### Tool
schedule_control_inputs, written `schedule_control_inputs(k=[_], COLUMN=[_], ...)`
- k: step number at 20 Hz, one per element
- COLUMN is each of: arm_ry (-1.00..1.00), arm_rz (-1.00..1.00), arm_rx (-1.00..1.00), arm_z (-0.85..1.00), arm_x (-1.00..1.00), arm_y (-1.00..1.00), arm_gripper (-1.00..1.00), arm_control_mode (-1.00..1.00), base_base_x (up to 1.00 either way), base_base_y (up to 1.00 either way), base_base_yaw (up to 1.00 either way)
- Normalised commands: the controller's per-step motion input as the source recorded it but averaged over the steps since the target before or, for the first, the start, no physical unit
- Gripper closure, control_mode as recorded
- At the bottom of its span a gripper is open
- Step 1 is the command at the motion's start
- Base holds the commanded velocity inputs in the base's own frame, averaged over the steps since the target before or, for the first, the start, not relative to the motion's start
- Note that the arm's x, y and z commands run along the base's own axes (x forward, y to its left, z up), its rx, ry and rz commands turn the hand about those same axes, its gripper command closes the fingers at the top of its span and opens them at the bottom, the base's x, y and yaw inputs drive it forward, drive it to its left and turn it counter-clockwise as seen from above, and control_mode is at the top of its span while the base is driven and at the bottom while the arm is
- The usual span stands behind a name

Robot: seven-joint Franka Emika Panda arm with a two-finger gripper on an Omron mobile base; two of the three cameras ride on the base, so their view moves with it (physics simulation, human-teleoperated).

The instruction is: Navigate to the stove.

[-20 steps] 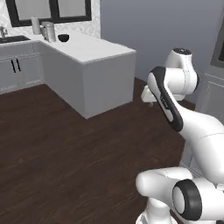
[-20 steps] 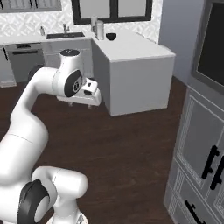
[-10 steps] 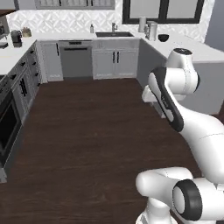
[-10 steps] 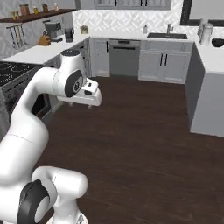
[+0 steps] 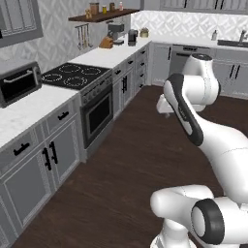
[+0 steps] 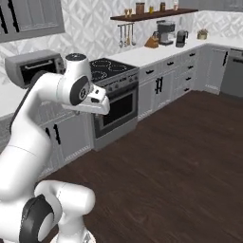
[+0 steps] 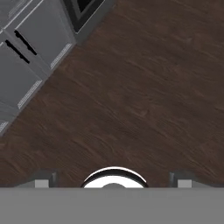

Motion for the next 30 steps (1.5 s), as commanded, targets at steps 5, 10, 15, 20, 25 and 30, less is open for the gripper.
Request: schedule_control_inputs(k=[5,10,15,20,25,30], arm_ry=[0.0,0.0,0.0,0.0,0.0,0.0], arm_rz=[0.0,0.0,0.0,0.0,0.0,0.0], arm_rx=[0.0,0.0,0.0,0.0,0.0,0.0], arm_z=[0.0,0.0,0.0,0.0,0.0,0.0], arm_x=[0.0,0.0,0.0,0.0,0.0,0.0], arm_y=[0.0,0.0,0.0,0.0,0.0,0.0], arm_gripper=[-1.0,-1.0,-1.0,-1.0,-1.0,-1.0], arm_control_mode=[1.0,1.0,1.0,1.0,1.0,1.0], base_base_x=[0.02,0.99,1.0,1.0,1.0,0.97], base_base_y=[0.0,0.02,0.0,0.0,-0.1,-0.29], base_base_yaw=[0.18,0.0,0.07,0.45,0.55,0.61])
